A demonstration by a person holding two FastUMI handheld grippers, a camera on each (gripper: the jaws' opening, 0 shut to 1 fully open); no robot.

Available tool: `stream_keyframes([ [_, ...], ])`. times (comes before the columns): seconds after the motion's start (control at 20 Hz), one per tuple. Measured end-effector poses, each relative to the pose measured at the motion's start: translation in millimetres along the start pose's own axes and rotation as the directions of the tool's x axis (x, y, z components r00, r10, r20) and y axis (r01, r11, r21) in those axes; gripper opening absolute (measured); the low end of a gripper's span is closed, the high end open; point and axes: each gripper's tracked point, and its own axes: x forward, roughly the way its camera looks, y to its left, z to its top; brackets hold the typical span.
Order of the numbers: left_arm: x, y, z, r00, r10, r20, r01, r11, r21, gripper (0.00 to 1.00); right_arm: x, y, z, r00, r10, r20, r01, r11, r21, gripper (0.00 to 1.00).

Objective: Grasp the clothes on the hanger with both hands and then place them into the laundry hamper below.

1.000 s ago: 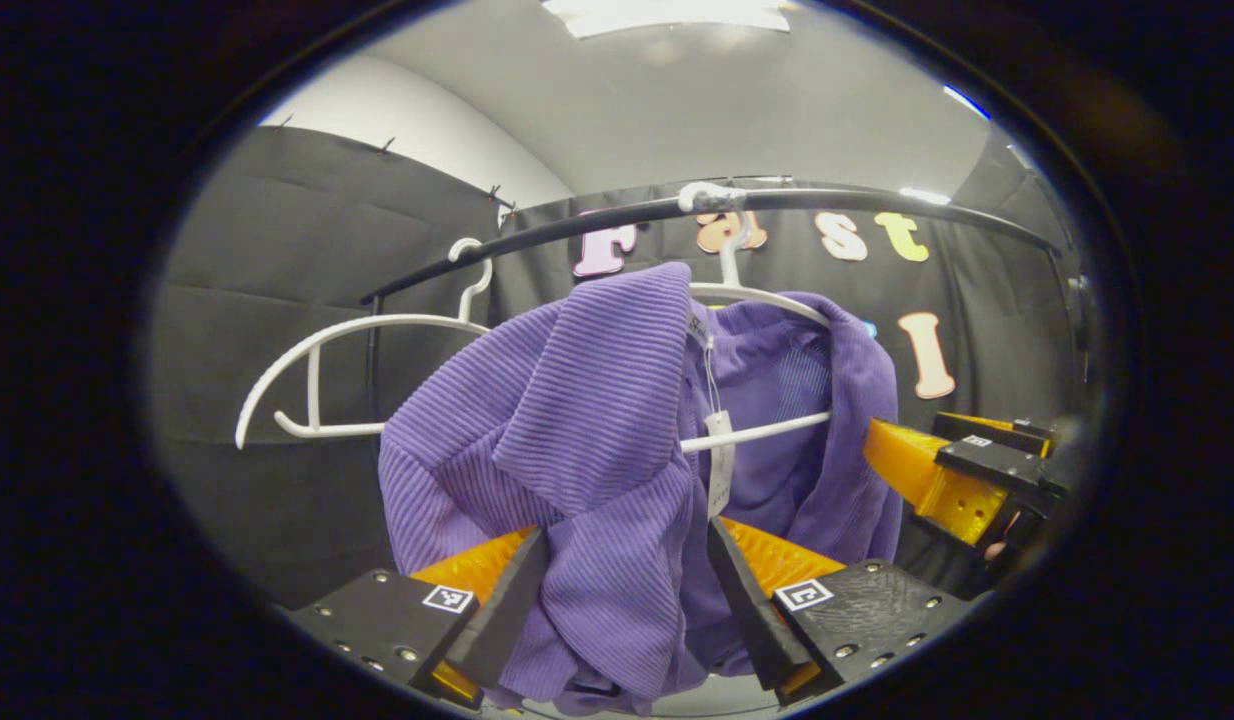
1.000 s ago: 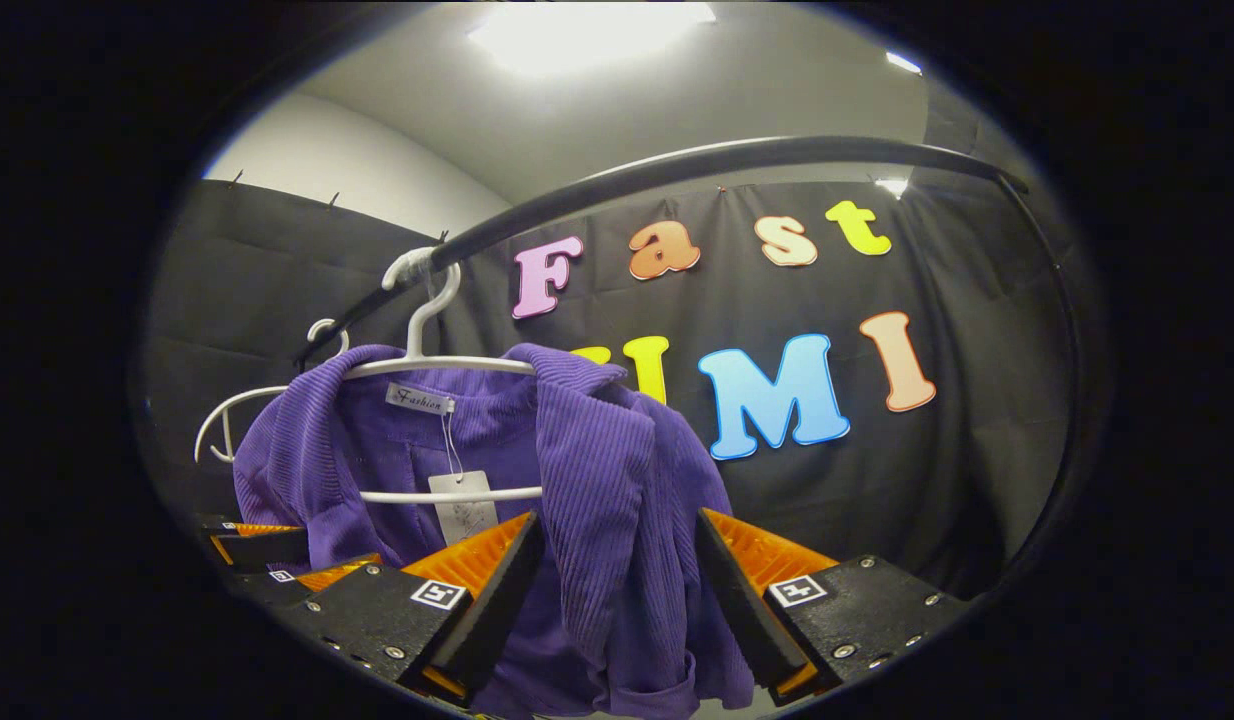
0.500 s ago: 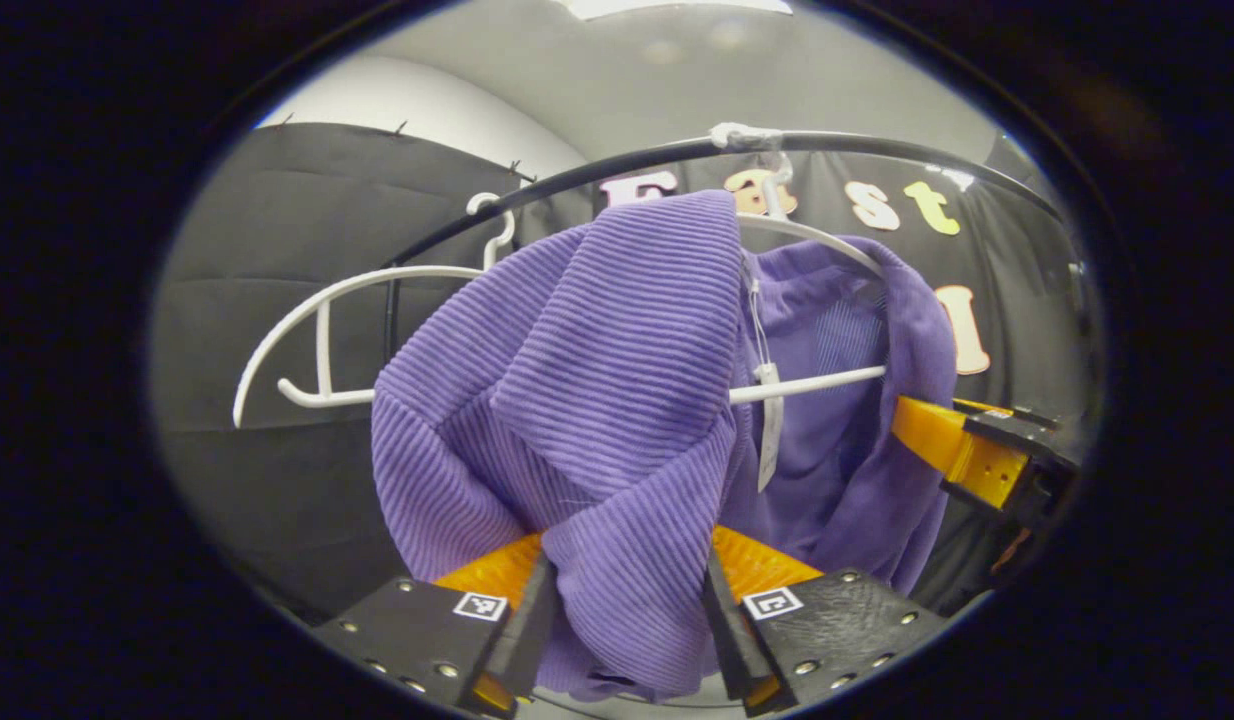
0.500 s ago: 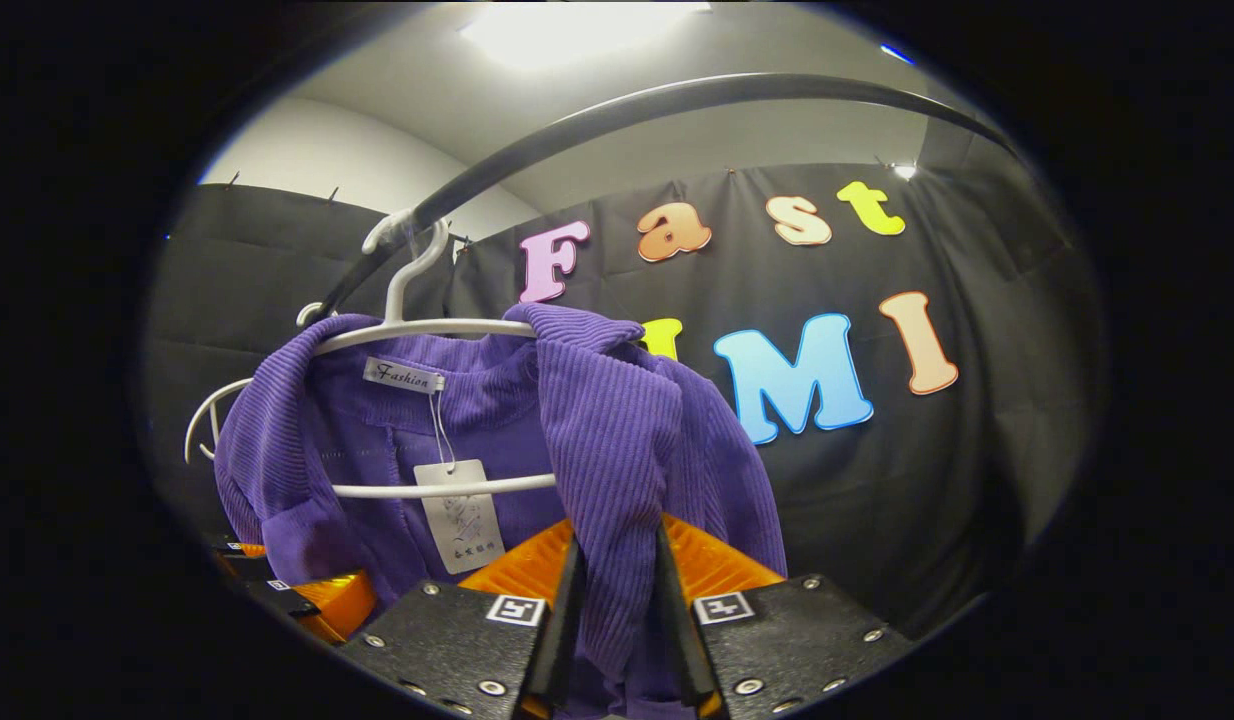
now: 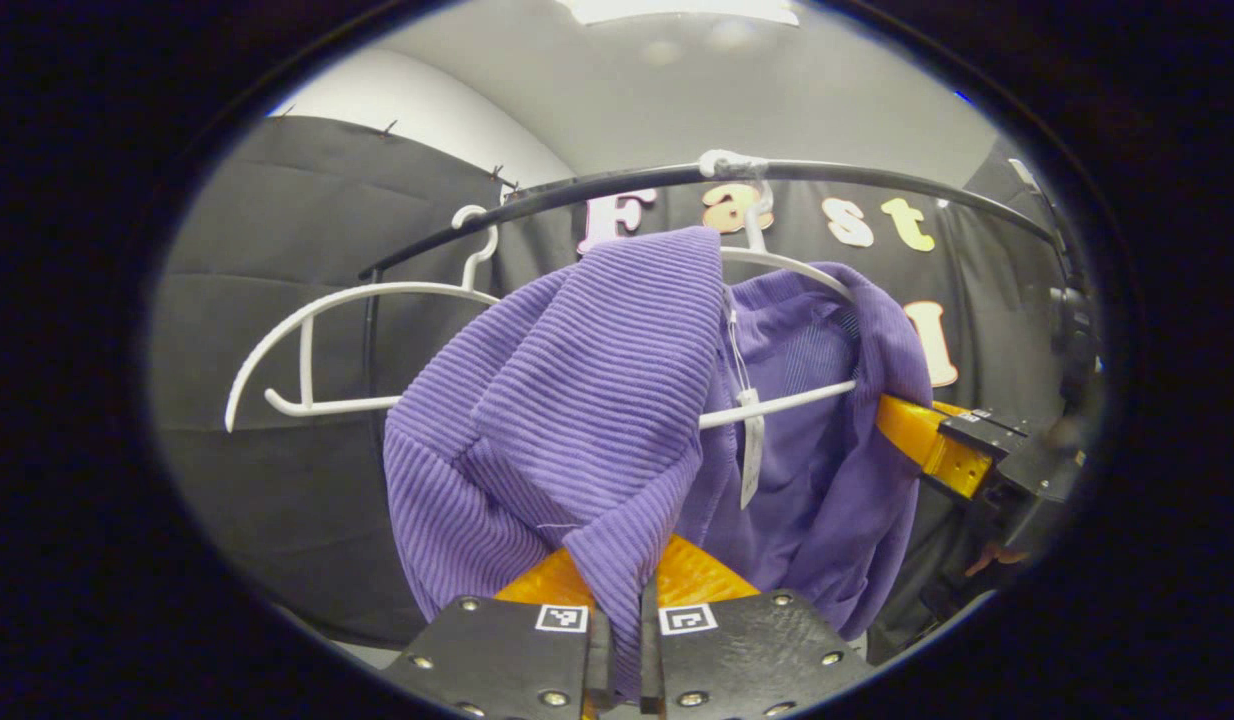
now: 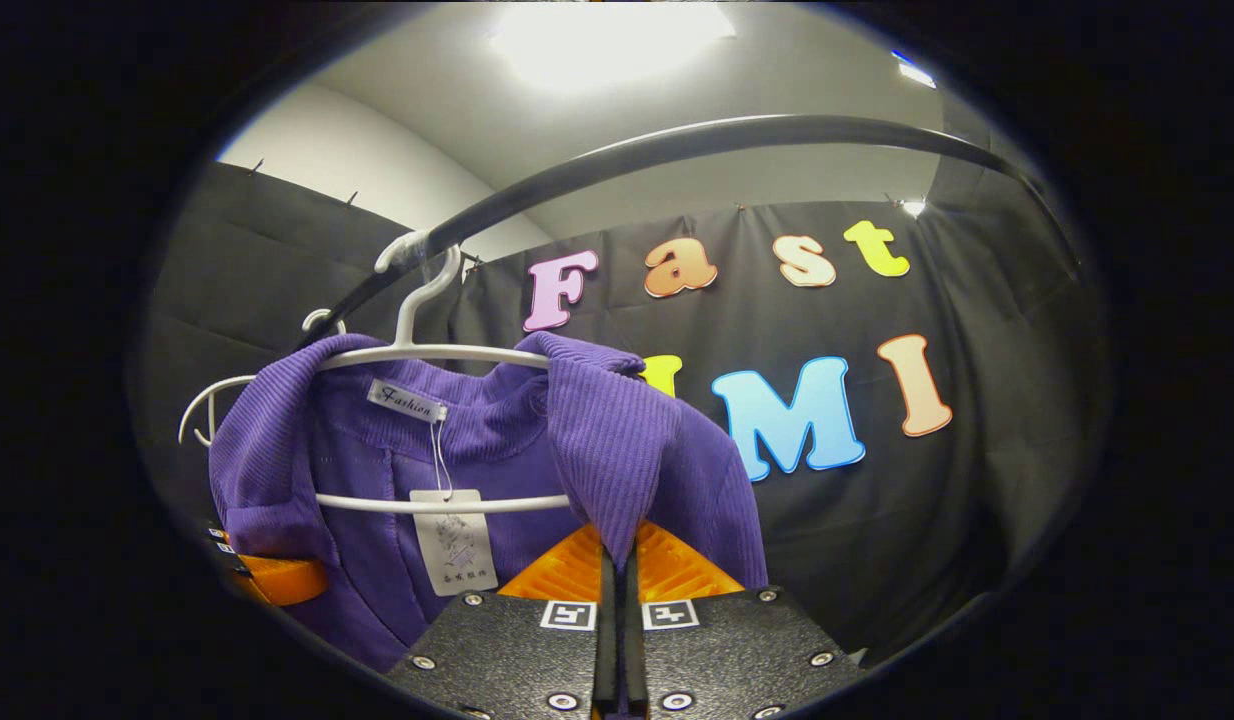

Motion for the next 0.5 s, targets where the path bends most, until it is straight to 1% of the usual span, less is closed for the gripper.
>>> stream_keyframes([
  [0.05, -2, -2, 3, 1.0, -0.023, 0.003, 0.023, 1.0, -0.002, 0.09, -1, -3, 4, 1.0, -0.008, 0.013, 0.008, 1.0, -0.007, 0.02],
  [0.15, -14, -4, 8, 0.999, -0.035, 0.004, 0.035, 0.999, 0.01, 0.09, -3, -10, 15, 0.999, -0.031, 0.042, 0.032, 0.999, -0.025, 0.02],
  [0.35, -41, -10, 31, 0.997, -0.063, 0.041, 0.061, 0.997, 0.056, 0.08, -8, -22, 36, 0.992, -0.072, 0.102, 0.078, 0.996, -0.051, 0.02],
  [0.4, -44, -10, 32, 0.996, -0.071, 0.045, 0.068, 0.996, 0.06, 0.04, -8, -26, 40, 0.99, -0.082, 0.111, 0.089, 0.994, -0.059, 0.02],
  [0.5, -52, -7, 42, 0.995, -0.076, 0.061, 0.071, 0.995, 0.075, 0.04, -7, -33, 48, 0.986, -0.1, 0.13, 0.11, 0.991, -0.071, 0.02],
])
